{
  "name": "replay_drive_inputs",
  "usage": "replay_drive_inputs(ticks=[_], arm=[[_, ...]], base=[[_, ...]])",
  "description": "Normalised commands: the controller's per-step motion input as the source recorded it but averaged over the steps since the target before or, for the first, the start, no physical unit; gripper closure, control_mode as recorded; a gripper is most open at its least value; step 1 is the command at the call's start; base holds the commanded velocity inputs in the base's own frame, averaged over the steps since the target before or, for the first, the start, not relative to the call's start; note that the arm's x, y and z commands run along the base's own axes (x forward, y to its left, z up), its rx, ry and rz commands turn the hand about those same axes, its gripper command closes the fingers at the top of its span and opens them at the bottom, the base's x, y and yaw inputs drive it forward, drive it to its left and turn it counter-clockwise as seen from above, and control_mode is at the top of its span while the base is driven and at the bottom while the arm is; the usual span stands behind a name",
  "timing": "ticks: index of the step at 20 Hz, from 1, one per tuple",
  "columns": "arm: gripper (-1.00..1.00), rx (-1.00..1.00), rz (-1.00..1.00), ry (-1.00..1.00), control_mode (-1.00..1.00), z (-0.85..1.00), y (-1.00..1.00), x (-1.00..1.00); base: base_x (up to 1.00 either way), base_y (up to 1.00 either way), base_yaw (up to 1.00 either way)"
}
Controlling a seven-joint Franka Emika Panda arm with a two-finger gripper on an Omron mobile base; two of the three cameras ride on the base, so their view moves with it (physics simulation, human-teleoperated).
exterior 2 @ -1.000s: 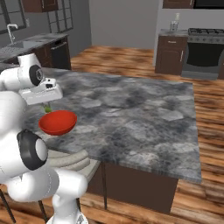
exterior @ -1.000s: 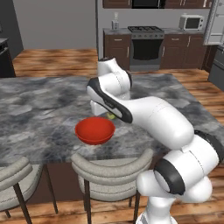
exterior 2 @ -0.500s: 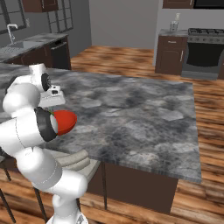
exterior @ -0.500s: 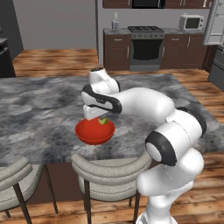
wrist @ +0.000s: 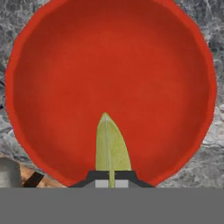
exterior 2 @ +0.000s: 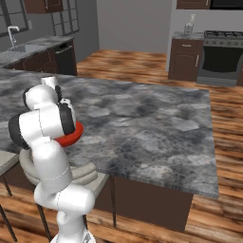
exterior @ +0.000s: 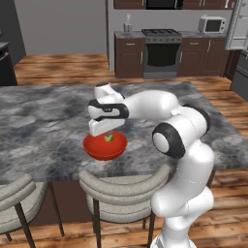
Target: There is a bowl on the dining counter. Grab a lemon wedge from the fridge and place it in the bowl. Then get the liquor bottle and glass cup from the cabinet and place them next to the bowl.
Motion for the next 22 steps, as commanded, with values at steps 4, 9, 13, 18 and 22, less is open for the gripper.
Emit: replay_drive_inputs(ticks=[4,9,13,18,22], arm=[[1.00,0.00,0.01,0.06,-1.00,-0.47,0.11,0.45],[1.00,0.00,0.01,0.03,-1.00,-0.47,0.09,0.33],[1.00,0.00,0.01,0.00,-1.00,-0.35,0.02,0.13],[-1.00,0.00,0.00,0.00,-1.00,-0.34,0.01,0.00],[-1.00,0.00,0.00,-0.01,-1.00,0.03,-0.01,-0.16]], base=[[0.00,0.00,0.00],[0.00,0.00,0.00],[0.00,0.00,0.00],[0.00,0.00,0.00],[0.00,0.00,0.00]])
